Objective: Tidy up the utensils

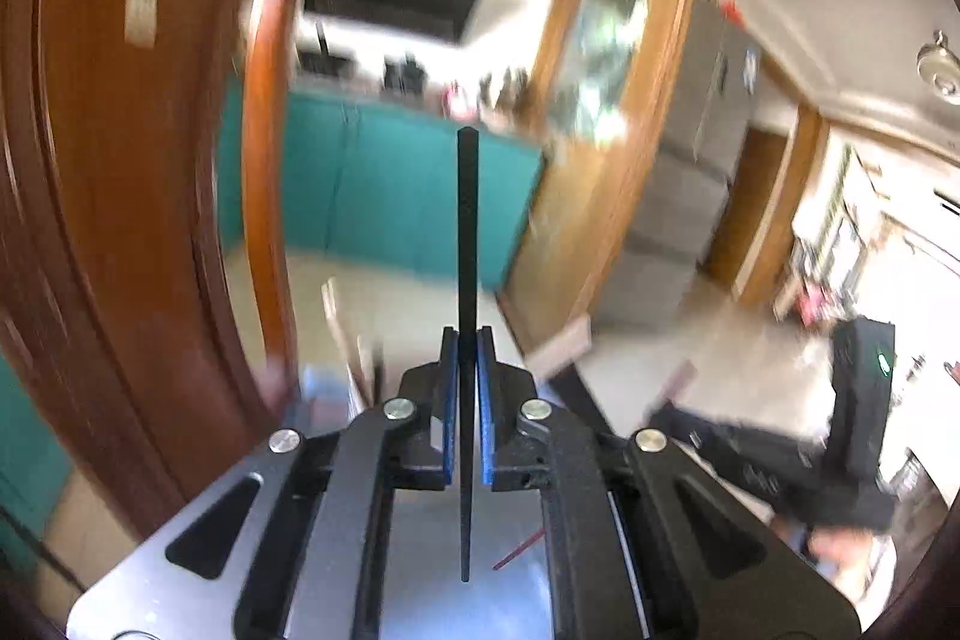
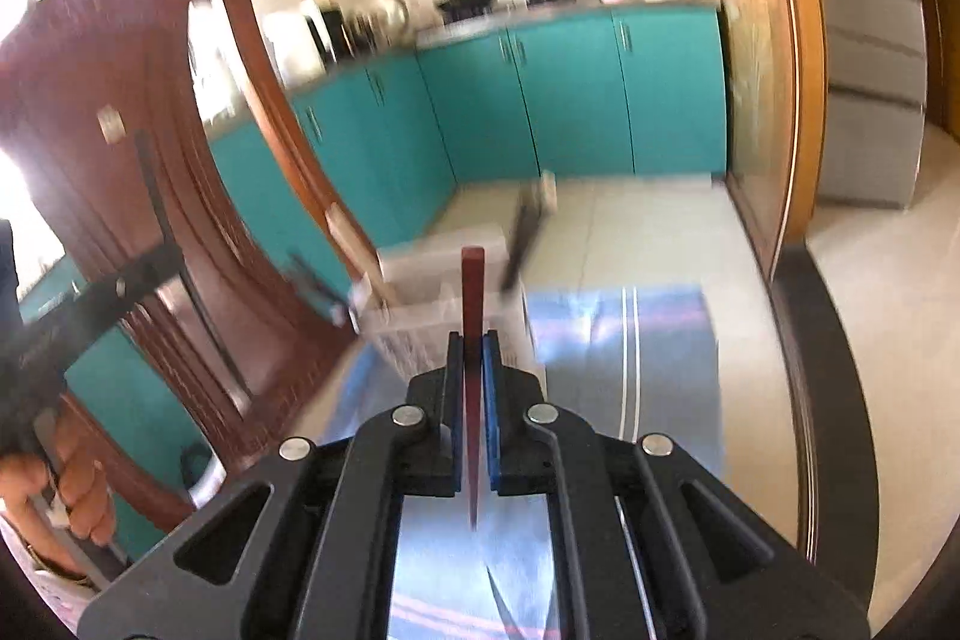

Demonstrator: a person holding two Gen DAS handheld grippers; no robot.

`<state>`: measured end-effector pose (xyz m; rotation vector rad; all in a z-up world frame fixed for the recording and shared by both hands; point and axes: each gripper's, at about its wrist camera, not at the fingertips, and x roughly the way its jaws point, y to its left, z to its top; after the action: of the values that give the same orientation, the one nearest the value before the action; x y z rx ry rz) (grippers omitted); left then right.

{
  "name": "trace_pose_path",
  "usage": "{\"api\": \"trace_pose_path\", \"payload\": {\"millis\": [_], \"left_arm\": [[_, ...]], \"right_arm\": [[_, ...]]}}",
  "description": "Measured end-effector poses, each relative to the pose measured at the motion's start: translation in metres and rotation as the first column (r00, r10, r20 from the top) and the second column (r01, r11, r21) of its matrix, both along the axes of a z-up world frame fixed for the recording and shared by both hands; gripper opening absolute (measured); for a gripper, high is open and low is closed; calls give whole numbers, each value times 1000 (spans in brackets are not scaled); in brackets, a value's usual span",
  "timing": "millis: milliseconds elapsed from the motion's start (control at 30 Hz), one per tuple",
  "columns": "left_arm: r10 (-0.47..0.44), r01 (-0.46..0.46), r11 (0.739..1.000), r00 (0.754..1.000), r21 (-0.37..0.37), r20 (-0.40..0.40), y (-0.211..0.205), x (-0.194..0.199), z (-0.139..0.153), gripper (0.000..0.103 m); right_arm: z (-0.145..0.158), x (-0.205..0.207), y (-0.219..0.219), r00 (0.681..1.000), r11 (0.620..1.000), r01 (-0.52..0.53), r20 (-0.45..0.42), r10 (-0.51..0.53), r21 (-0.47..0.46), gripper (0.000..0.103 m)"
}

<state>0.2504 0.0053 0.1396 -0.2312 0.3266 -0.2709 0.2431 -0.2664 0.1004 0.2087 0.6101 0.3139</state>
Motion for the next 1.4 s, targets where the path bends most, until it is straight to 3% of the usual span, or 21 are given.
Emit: {"api": "trace_pose_path", "payload": {"millis": [100, 200, 400, 467, 600, 800, 867, 933, 1100, 1167, 1233, 1367, 1400], "left_arm": [[100, -94, 994, 985, -49, 144, 2, 14, 21, 7], [189, -180, 982, 955, -62, 229, -2, 32, 17, 7], [228, -229, 973, 965, -7, 130, -13, 96, -28, 7], [228, -232, 973, 966, 19, 119, -17, 112, -41, 7], [221, -226, 971, 973, 76, 73, -25, 133, -61, 7], [204, -207, 971, 978, 122, 38, -39, 141, -77, 8], [196, -201, 970, 979, 139, 49, -41, 132, -78, 14], [186, -194, 969, 980, 155, 64, -42, 119, -73, 27], [187, -221, 956, 966, 194, 178, -45, 76, -58, 76], [178, -230, 943, 960, 240, 217, -52, 57, -58, 82], [168, -232, 929, 959, 288, 231, -57, 40, -63, 87], [131, -200, 920, 968, 336, 216, -61, 0, -82, 97], [131, -198, 918, 969, 345, 207, -62, -5, -86, 98]], "right_arm": [[39, 7, -4, 994, 998, 44, 103, -48, 45, 7], [65, 8, -7, 976, 991, 83, 195, -102, 105, 7], [65, 24, 0, 923, 975, 162, 325, -205, 155, 7], [51, 37, 5, 922, 971, 192, 313, -227, 139, 7], [18, 59, 20, 951, 980, 174, 244, -192, 94, 7], [-17, 72, 38, 972, 987, 155, 176, -159, 33, 7], [-22, 72, 40, 975, 989, 149, 163, -151, 21, 7], [-23, 70, 41, 976, 989, 145, 162, -143, 1, 8], [-11, 46, 34, 967, 987, 158, 203, -157, 10, 40], [-4, 32, 27, 961, 987, 158, 225, -163, 39, 62], [2, 14, 20, 951, 986, 158, 260, -167, 55, 78], [-14, -22, 11, 937, 986, 165, 310, -158, 4, 100], [-26, -32, 8, 935, 983, 180, 315, -162, -29, 100]]}}
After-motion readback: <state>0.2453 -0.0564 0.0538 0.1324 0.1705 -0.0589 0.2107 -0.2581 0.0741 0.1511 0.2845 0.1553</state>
